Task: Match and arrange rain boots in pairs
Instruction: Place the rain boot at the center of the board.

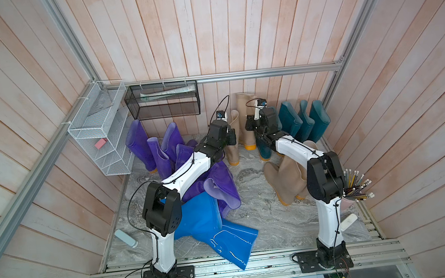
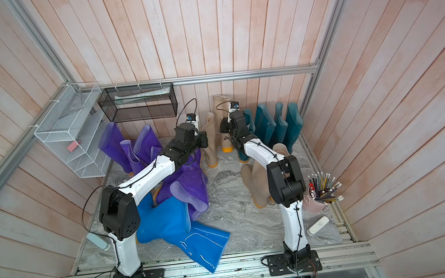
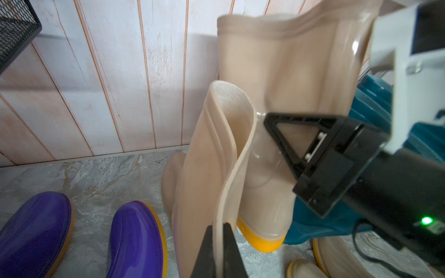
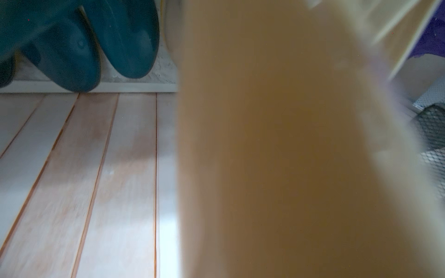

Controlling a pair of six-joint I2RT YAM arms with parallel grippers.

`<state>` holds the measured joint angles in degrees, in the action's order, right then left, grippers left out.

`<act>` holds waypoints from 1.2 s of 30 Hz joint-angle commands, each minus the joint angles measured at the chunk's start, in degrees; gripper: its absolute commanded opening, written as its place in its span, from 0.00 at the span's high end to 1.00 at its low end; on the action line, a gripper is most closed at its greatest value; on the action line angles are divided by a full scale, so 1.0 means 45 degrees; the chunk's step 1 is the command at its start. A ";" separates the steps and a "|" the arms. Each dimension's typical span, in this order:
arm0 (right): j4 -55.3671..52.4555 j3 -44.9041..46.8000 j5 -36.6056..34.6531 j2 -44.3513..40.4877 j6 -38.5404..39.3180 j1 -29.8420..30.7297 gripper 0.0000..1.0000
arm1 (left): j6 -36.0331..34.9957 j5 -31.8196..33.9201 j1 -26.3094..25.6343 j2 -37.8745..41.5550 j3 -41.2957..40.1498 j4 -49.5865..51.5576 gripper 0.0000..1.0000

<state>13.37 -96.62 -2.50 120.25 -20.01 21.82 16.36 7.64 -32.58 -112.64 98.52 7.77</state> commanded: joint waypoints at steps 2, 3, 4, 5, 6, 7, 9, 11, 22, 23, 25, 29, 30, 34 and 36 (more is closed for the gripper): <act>0.1913 0.1181 0.0065 -0.0465 -0.0067 -0.0025 1.00 | 0.0090 -0.0276 0.0115 0.0450 -0.0267 -0.0256 1.00; 0.1960 0.1407 0.0088 -0.0539 -0.0102 -0.0022 1.00 | 0.0078 -0.0333 0.0127 0.0477 -0.0306 -0.0310 1.00; 0.1870 0.1579 0.0004 -0.0597 -0.0059 0.0013 1.00 | 0.0099 -0.0404 0.0130 0.0481 -0.0311 -0.0301 1.00; 0.1831 0.1842 -0.0083 -0.0707 -0.0009 0.0047 1.00 | 0.0125 -0.0474 0.0145 0.0481 -0.0293 -0.0291 1.00; 0.1933 0.2127 -0.0061 -0.0819 -0.0044 0.0074 0.93 | 0.0163 -0.0513 0.0150 0.0476 -0.0292 -0.0284 1.00; 0.1971 0.2442 0.0053 -0.0979 -0.0120 0.0056 0.81 | 0.0205 -0.0563 0.0153 0.0485 -0.0292 -0.0264 1.00; 0.2054 0.2996 0.0087 -0.1376 -0.0138 0.0104 0.70 | 0.0230 -0.0710 0.0145 0.0551 -0.0330 -0.0243 1.00; 0.2071 0.3501 -0.0009 -0.1869 -0.0134 0.0093 0.56 | 0.0242 -0.0841 0.0146 0.0653 -0.0425 -0.0279 1.00; 0.0650 0.3336 0.0227 -0.3238 0.0106 0.0209 0.31 | 0.0306 -0.1641 0.0167 0.0715 -0.0236 -0.0150 0.88; 0.0634 0.3388 0.0233 -0.3316 0.0156 0.0209 0.31 | 0.0298 -0.1696 0.0173 0.0702 -0.0204 -0.0111 0.88; 0.0658 0.3572 0.0070 -0.3520 0.0219 0.0209 0.32 | 0.0320 -0.1811 0.0163 0.0691 -0.0156 -0.0081 0.93; 0.0459 0.3793 -0.0375 -0.4107 0.0410 0.0208 0.32 | 0.0427 -0.2288 0.0169 0.0704 -0.0034 -0.0069 0.94; 0.0450 0.3845 -0.0434 -0.4333 0.0493 0.0209 0.31 | 0.0471 -0.2355 0.0174 0.0686 0.0024 -0.0062 0.93; 0.0129 0.3775 -0.0511 -0.5305 0.0769 0.0208 0.28 | 0.0595 -0.2808 0.0177 0.0573 0.0353 0.0008 0.95; -0.0212 0.3621 -0.0608 -0.5714 0.0972 0.0197 0.26 | 0.0760 -0.3171 0.0169 0.0416 0.0597 0.0009 0.96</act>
<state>14.37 -79.05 -3.57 98.08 -17.65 22.63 18.48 -3.01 -31.88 -111.63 98.08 8.47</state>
